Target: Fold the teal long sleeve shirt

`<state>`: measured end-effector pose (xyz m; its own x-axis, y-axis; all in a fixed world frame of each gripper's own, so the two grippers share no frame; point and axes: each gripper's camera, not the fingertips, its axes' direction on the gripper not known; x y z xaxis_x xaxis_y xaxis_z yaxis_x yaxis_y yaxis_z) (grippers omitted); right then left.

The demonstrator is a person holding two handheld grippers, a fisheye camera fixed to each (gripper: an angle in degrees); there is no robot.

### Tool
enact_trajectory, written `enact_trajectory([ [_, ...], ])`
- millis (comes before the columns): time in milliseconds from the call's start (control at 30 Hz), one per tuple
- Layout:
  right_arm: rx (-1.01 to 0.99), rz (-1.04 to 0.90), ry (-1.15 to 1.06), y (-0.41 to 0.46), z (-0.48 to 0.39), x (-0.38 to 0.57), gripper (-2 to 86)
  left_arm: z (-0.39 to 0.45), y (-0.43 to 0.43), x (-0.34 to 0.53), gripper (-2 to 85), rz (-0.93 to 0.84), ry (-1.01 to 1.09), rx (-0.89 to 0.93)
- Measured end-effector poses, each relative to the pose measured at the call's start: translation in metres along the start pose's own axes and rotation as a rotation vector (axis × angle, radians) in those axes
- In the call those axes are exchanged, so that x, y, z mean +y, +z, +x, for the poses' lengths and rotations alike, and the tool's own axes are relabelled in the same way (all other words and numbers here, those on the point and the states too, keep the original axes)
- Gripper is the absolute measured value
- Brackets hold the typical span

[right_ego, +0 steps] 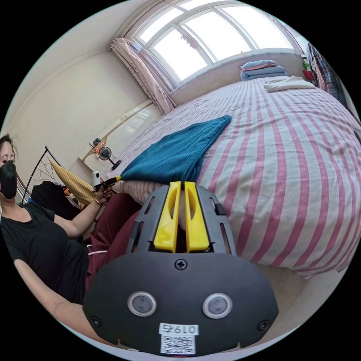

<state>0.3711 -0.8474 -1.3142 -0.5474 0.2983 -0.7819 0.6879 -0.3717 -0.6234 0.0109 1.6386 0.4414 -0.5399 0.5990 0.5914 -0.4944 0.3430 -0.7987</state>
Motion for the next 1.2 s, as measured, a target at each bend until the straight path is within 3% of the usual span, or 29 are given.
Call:
enact_trajectory([
  [200, 0.024, -0.03, -0.052, -0.02, -0.009, -0.023, -0.2, -0.011, -0.024, 0.001, 1.5, 0.019, -0.026, 0.026],
  [400, 0.102, -0.184, -0.093, -0.009, -0.018, -0.041, -0.2, -0.022, -0.025, 0.006, 1.2, -0.067, -0.066, 0.004],
  [500, 0.08, -0.102, -0.063, -0.019, -0.021, -0.045, -0.1, -0.024, -0.033, 0.007, 1.5, -0.021, -0.092, 0.019],
  [633, 0.103, -0.165, -0.051, -0.007, -0.03, -0.047, 0.8, -0.026, -0.02, 0.002, 2.3, -0.137, -0.104, 0.02],
  [800, 0.126, -0.137, -0.043, -0.013, -0.047, -0.051, 4.3, -0.027, -0.029, -0.001, 4.1, -0.13, -0.127, 0.036],
  [1000, 0.206, -0.139, -0.047, -0.034, -0.076, -0.051, 5.7, -0.029, -0.054, 0.0, 5.7, -0.096, -0.176, 0.052],
  [1200, 0.27, -0.01, -0.102, -0.049, -0.143, -0.07, 4.9, -0.001, -0.064, -0.04, 9.9, 0.013, -0.17, 0.041],
])
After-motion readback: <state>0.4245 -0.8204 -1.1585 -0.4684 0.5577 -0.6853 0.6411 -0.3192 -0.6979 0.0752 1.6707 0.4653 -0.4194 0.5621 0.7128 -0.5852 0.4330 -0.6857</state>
